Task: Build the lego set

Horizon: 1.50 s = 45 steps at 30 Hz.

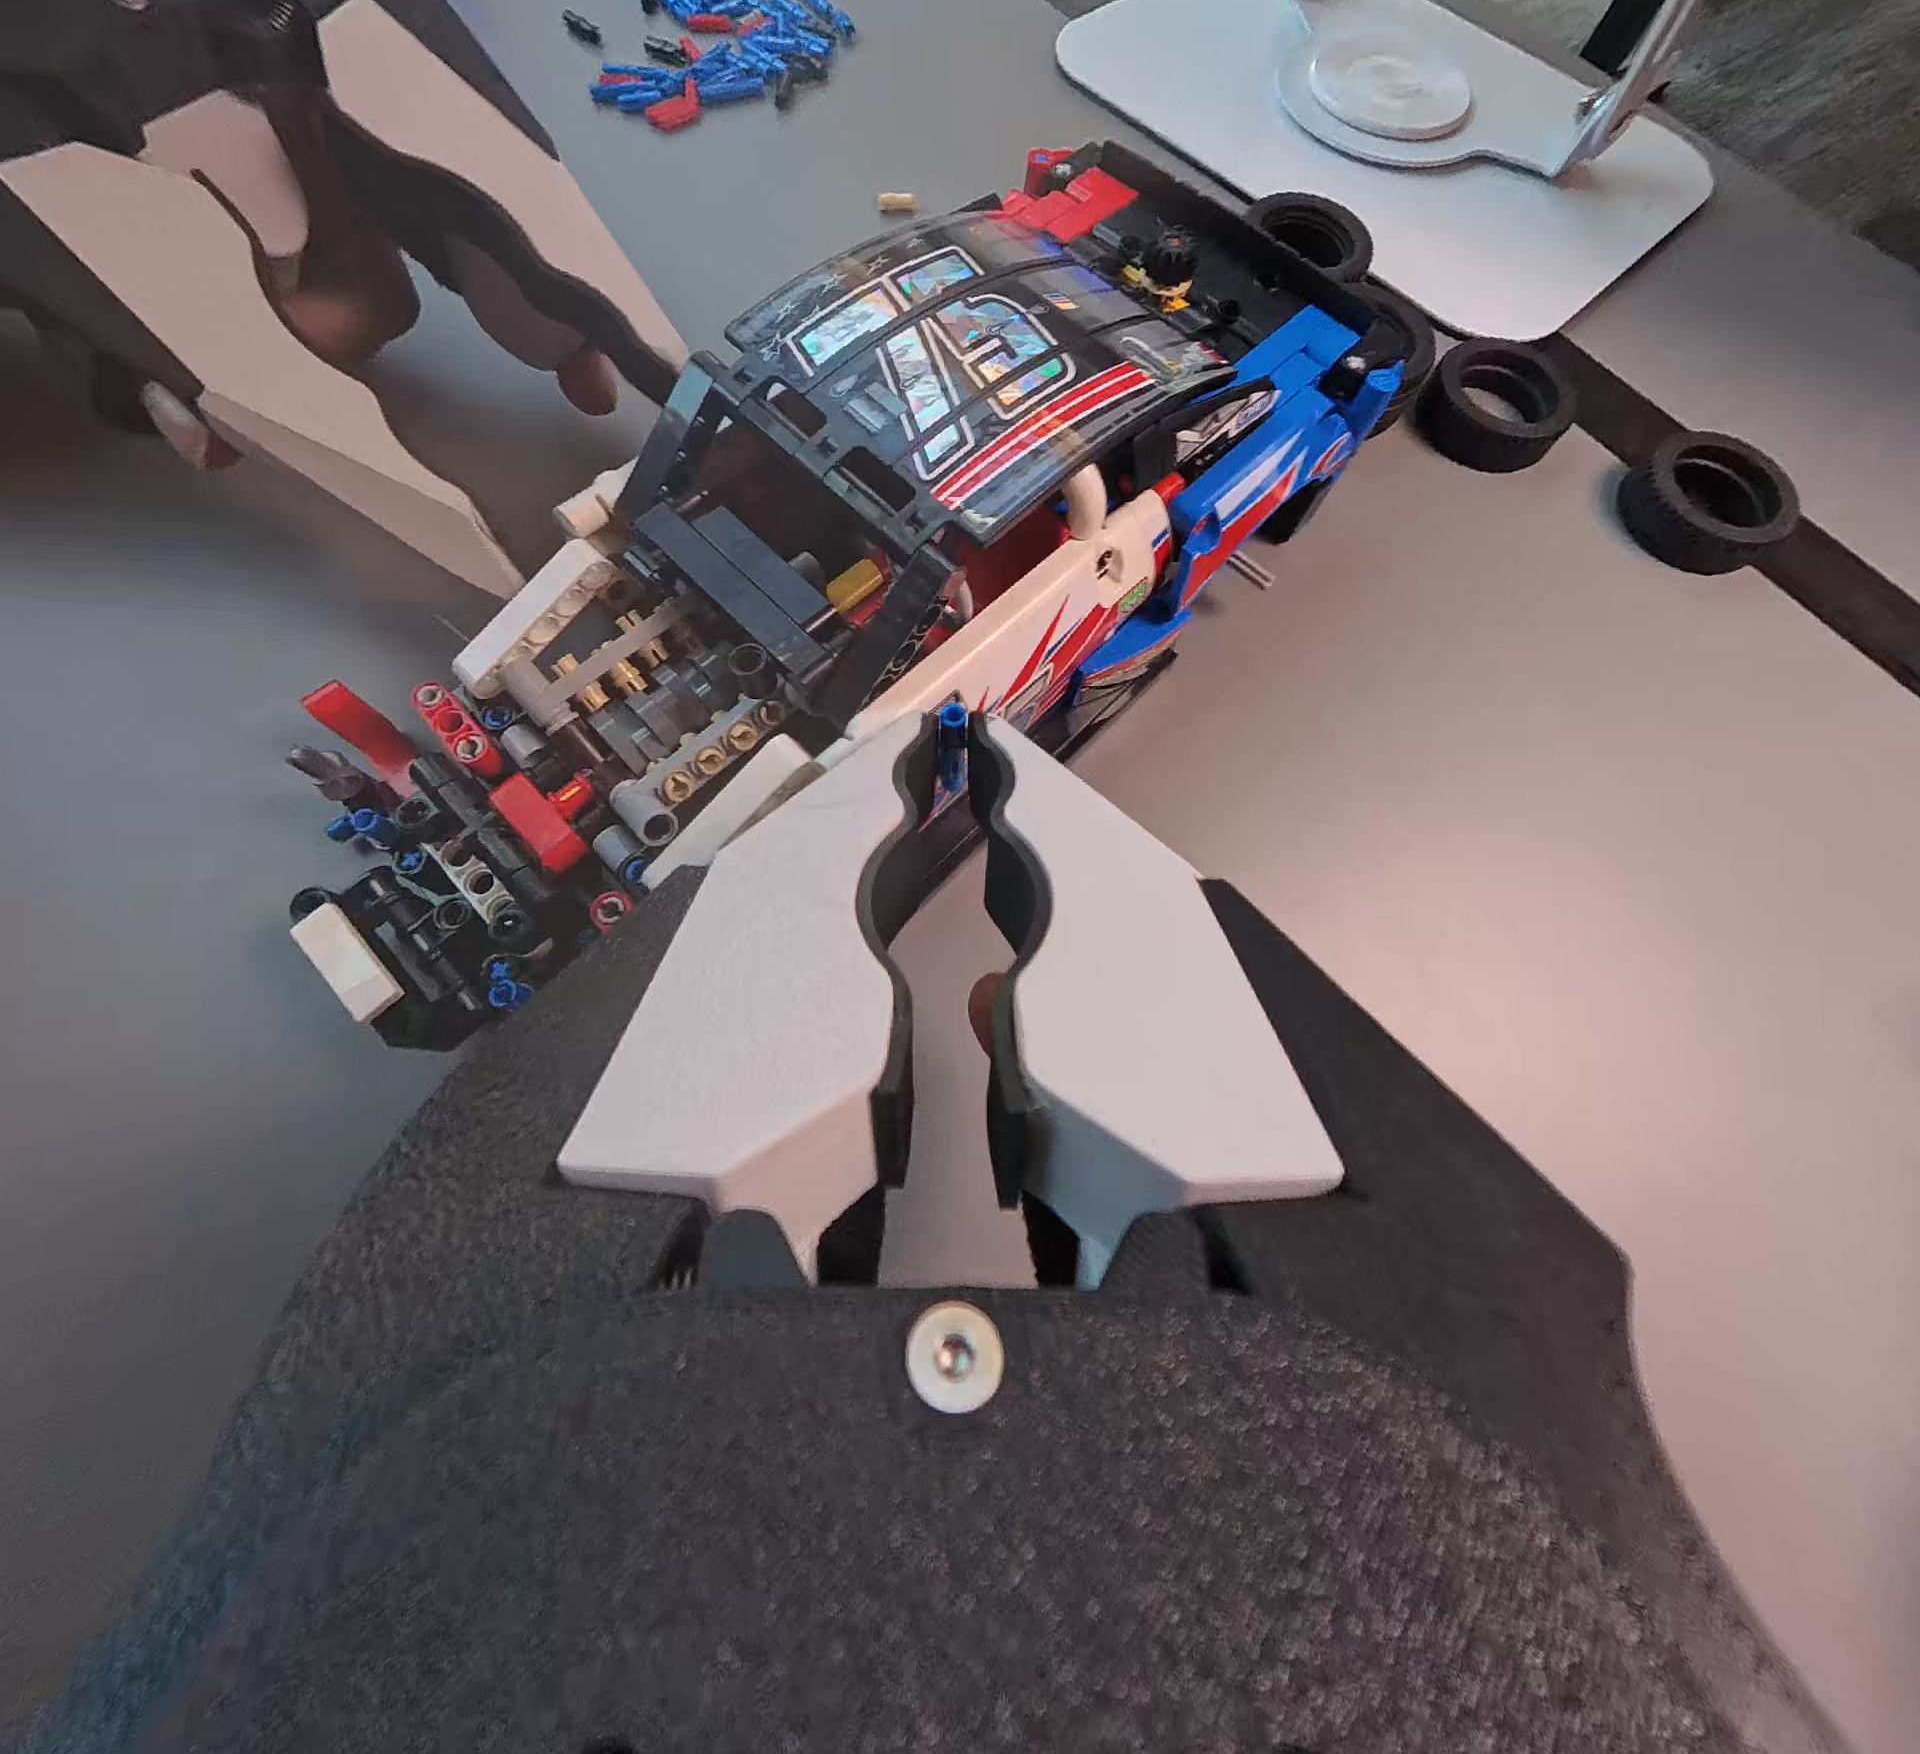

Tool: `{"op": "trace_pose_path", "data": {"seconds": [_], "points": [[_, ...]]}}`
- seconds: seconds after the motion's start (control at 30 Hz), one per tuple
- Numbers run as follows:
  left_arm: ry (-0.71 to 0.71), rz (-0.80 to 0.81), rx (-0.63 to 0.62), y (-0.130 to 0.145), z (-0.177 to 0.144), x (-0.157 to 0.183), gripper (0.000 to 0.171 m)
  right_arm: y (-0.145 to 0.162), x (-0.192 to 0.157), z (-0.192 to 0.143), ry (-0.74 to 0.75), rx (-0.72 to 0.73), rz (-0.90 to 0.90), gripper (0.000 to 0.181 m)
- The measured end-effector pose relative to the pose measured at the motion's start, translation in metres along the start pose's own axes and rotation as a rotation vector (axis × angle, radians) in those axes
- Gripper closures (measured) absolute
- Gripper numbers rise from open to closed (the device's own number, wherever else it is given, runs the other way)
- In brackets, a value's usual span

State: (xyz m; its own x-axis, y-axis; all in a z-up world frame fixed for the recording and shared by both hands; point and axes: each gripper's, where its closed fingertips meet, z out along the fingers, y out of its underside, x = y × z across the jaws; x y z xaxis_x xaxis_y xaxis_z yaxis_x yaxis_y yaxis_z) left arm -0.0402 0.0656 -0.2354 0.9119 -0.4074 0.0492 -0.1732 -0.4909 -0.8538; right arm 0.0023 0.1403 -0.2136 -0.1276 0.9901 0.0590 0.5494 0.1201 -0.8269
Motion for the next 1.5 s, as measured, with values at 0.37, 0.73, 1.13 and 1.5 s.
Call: {"op": "trace_pose_path", "data": {"seconds": [0.37,0.73,1.13,1.5], "points": [[0.025,0.050,-0.026,0.011,-0.009,0.009,0.156,-0.004,-0.050,0.005,-0.159,0.096,0.069,0.178],[0.022,0.070,0.009,0.009,-0.020,0.016,0.152,-0.028,-0.016,-0.020,-0.053,0.308,0.234,0.179],[0.104,-0.186,0.165,-0.034,0.002,-0.003,0.147,-0.017,0.001,0.006,-0.128,0.224,0.267,0.179],[0.310,-0.316,0.094,-0.007,-0.040,0.036,0.161,-0.037,-0.014,-0.040,-0.195,0.383,0.246,0.179]]}}
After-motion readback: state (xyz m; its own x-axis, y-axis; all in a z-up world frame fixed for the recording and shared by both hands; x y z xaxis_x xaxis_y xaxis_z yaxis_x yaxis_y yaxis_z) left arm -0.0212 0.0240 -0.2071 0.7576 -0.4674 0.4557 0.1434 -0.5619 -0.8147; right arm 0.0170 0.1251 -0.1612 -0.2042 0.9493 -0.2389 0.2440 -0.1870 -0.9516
